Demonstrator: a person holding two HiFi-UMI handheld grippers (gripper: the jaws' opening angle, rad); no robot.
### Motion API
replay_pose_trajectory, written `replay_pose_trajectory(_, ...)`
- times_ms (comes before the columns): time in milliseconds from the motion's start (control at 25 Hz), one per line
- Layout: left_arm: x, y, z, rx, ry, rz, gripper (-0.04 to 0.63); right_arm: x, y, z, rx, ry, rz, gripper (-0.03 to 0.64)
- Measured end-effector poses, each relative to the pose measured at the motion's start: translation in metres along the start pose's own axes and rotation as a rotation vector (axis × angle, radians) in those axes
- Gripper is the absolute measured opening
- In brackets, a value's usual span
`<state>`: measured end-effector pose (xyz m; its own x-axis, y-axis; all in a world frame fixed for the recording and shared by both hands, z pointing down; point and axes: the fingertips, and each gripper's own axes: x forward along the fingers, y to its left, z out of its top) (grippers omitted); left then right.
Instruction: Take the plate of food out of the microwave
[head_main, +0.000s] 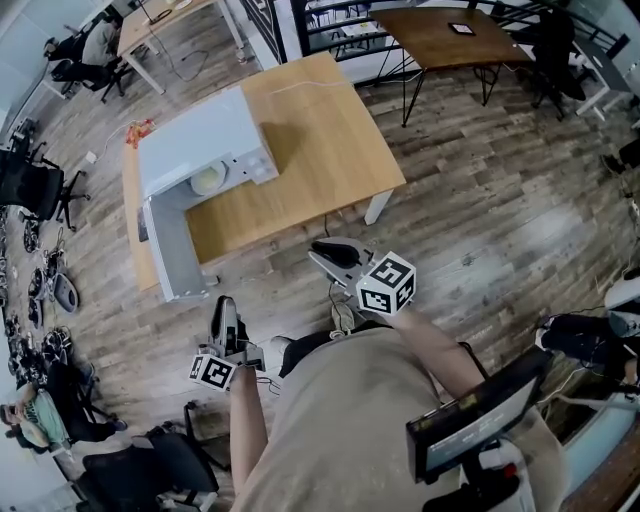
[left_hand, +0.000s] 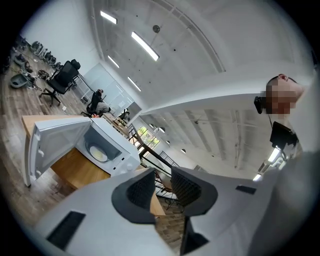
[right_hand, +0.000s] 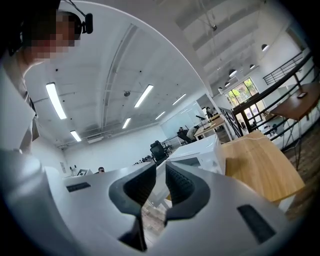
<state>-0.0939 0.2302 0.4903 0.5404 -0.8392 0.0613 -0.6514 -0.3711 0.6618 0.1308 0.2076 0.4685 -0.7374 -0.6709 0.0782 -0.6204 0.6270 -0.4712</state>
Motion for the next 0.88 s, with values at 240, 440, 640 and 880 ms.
replay_pose_trajectory(240,-0.009,0.003,0.001,-0.002,-0.003,0.052,0.005,0.003,0.002,-0.011,0.041,0.008,0.023,0.043)
replay_pose_trajectory(440,-0.021,0.023,0.011,-0.004,-0.009,0.095,0.005,0.026,0.005,-0.021,0.069,0.026,0.048,0.043)
replay_pose_trajectory(640,-0.018,0.052,0.022,-0.025,0.000,0.108,0.005,0.057,0.006,-0.024,0.084,0.042,0.047,0.043)
replay_pose_trajectory(880,0.007,0.083,0.051,-0.036,0.017,0.075,0.005,0.100,0.005,-0.022,0.121,0.050,0.024,0.043)
